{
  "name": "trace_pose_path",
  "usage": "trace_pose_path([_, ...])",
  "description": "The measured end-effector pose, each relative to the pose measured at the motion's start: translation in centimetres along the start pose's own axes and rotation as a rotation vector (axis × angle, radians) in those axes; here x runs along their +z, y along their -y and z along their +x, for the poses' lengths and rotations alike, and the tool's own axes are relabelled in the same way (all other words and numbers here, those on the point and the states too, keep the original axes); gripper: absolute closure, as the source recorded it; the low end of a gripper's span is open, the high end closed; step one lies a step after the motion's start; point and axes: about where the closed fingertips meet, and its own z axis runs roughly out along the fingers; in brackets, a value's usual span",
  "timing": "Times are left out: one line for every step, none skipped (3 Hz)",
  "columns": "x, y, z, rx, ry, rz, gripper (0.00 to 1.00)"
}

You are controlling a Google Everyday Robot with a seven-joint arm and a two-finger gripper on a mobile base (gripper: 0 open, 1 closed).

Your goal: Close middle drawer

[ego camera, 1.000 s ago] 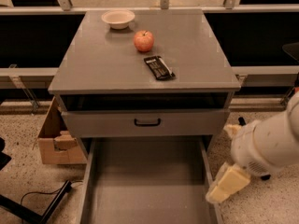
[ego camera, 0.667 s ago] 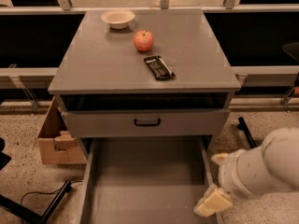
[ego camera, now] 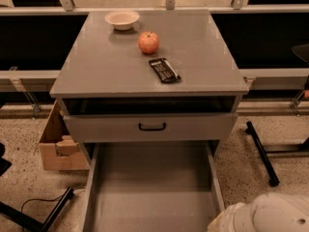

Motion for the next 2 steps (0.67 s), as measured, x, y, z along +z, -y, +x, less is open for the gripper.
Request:
trace_pose_path([0.65, -0.79, 1.08, 0.018, -0.016, -0.005, 0.87])
trace_pose_path([0.59, -0.8, 1.07, 0.017, -0.017, -0.003, 1.0])
